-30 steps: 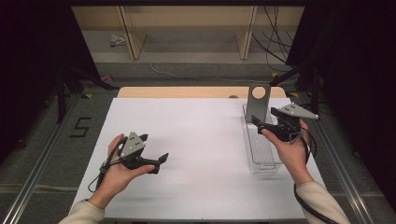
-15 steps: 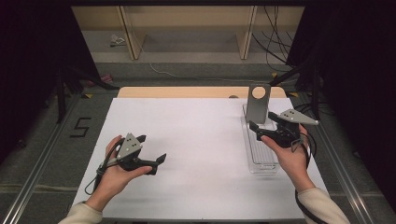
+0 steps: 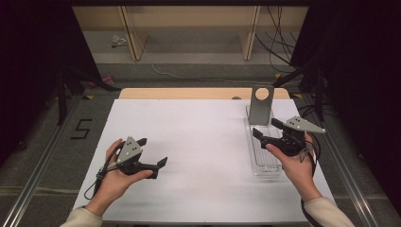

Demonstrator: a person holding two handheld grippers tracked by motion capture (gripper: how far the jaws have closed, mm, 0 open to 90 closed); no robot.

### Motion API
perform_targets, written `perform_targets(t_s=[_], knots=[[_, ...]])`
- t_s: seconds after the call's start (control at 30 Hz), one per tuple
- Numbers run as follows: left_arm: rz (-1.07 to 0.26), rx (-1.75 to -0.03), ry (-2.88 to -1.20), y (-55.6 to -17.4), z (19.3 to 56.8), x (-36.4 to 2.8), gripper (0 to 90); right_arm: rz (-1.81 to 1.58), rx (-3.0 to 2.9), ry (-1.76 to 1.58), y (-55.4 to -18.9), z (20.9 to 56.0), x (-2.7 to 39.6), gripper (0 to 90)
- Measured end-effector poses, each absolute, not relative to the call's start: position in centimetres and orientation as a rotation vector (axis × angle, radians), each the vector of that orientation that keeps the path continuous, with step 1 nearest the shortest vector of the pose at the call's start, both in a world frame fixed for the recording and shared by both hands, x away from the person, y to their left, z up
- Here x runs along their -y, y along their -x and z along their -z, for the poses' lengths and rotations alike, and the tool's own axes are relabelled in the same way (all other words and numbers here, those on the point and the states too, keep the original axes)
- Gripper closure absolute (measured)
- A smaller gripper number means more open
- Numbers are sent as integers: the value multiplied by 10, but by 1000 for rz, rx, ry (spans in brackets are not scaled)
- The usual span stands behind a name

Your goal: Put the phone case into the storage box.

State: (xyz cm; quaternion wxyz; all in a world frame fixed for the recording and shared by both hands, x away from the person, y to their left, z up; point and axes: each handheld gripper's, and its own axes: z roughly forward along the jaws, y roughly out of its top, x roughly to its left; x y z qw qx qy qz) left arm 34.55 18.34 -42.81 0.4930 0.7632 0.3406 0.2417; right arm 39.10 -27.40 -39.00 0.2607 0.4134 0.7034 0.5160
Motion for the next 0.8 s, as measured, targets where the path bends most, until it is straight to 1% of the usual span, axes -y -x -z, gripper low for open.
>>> perform_targets(t_s=[0.8], knots=[[-592, -824, -1846, -341, 430, -186, 29, -1369, -1954, -1065, -373, 398, 276, 165]])
